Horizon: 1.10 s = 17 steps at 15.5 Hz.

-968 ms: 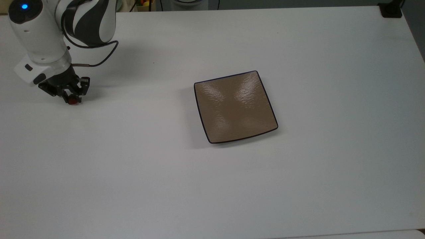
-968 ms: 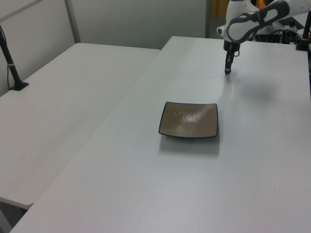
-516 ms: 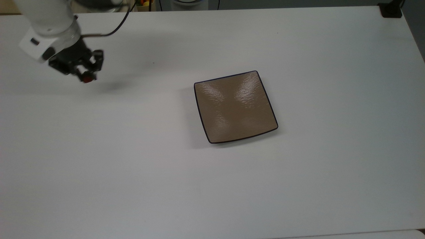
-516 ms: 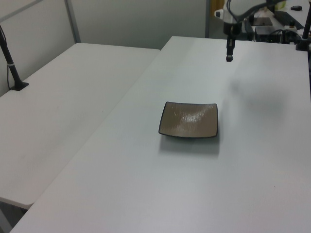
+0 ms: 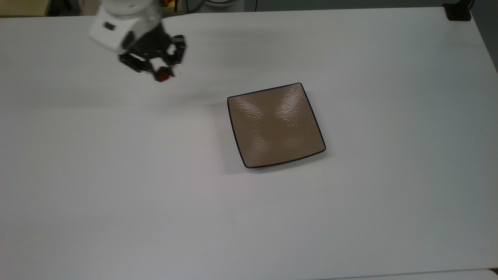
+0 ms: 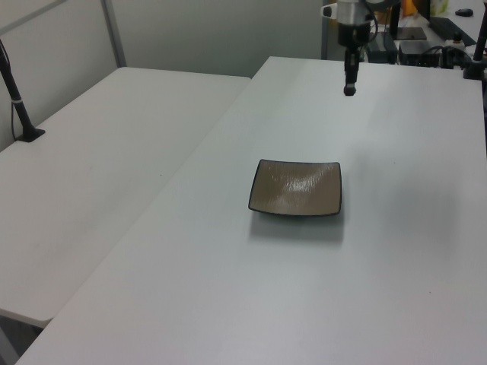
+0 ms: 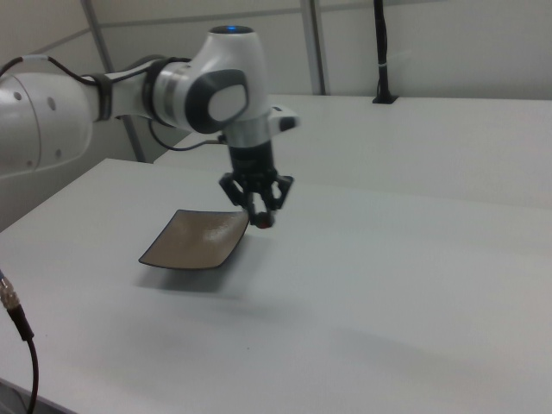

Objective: Strawberries on a ceramic plate
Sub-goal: 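Lift the strawberry and carry it over the brown ceramic plate, then lower the strawberry onto the plate center and open the gripper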

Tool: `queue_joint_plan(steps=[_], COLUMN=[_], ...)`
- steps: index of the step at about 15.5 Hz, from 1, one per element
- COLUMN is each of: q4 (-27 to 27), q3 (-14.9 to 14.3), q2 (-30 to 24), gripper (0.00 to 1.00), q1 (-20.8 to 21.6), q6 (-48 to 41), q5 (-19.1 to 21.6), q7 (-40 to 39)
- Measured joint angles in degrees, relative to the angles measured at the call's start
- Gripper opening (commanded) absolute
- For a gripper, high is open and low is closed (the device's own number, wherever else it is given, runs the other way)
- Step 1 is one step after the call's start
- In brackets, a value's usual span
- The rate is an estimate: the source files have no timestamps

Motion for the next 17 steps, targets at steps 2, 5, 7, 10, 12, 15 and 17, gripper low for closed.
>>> queue_joint_plan(steps=[2, 5, 7, 10, 12, 15, 17], q4=[-0.19, -0.56, -0.61, -0.77, -1.00, -1.22, -1.34], q3=[0.08, 0.15, 0.19, 0.25, 0.34, 0.38, 0.38], q2=[0.03, 0.80, 1.96, 4.60, 6.62, 9.24, 10.36], gripper=[0.03, 0.03, 0.03, 0.03, 0.04, 0.07, 0.10], q1=[4.39, 9.79, 12.75, 15.51, 16.26, 17.26, 17.42], q6=[0.00, 0.20, 2.98, 8.66, 11.95, 16.51, 18.09], q5=[0.04, 0.60, 1.61, 2.45, 3.71, 6.82, 8.78], q7=[6.71, 14.85, 18.96, 24.35, 25.73, 26.31, 26.35])
